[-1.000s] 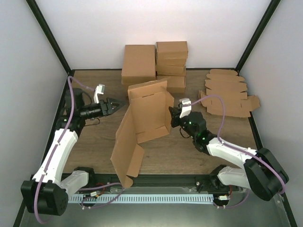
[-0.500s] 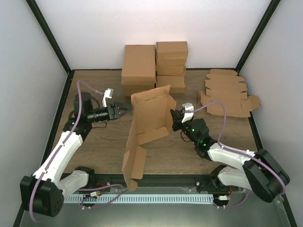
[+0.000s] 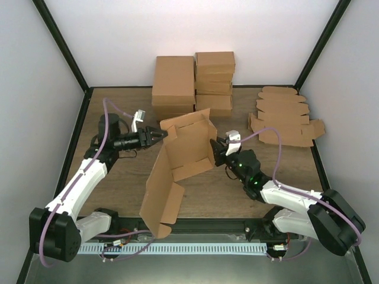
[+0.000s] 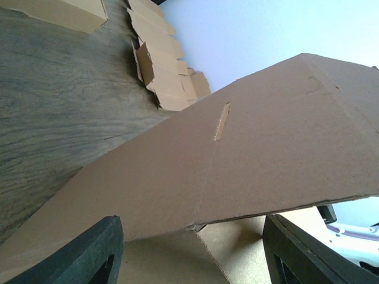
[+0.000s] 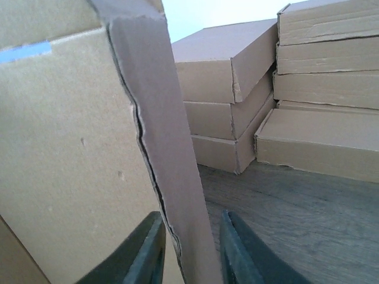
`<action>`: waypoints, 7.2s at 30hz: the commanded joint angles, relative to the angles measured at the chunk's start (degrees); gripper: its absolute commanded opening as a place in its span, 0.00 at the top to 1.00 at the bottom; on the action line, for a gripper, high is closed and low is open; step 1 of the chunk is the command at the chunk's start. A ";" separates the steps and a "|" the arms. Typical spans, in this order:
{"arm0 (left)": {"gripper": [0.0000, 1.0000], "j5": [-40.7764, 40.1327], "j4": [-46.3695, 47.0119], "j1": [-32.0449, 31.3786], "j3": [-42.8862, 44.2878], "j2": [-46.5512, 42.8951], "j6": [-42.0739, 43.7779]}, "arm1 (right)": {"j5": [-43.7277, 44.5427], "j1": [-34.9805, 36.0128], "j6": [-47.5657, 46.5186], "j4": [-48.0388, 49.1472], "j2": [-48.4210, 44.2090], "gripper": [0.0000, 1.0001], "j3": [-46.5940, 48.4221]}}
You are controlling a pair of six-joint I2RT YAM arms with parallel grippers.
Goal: Fold the paper box
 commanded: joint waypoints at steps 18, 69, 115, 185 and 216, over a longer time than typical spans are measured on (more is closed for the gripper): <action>0.35 -0.63 -3.02 -2.94 1.74 1.53 5.61 | -5.37 -1.32 1.67 -29.53 -14.36 0.35 14.95; 0.36 -1.83 -7.91 -4.96 4.42 1.62 9.22 | -46.03 -22.63 2.80 -49.74 -0.16 0.55 34.57; 0.24 -7.62 -20.52 -8.41 23.71 5.14 17.28 | -45.37 -22.65 1.13 -51.39 1.51 0.55 35.34; 0.32 -8.22 -22.36 -11.36 16.90 4.58 22.05 | -41.75 -9.44 -59.48 -88.44 16.49 0.42 74.23; 0.00 -17.64 -31.05 -11.33 24.91 -0.37 23.65 | -42.26 -2.46 -62.76 -97.15 19.45 0.37 73.59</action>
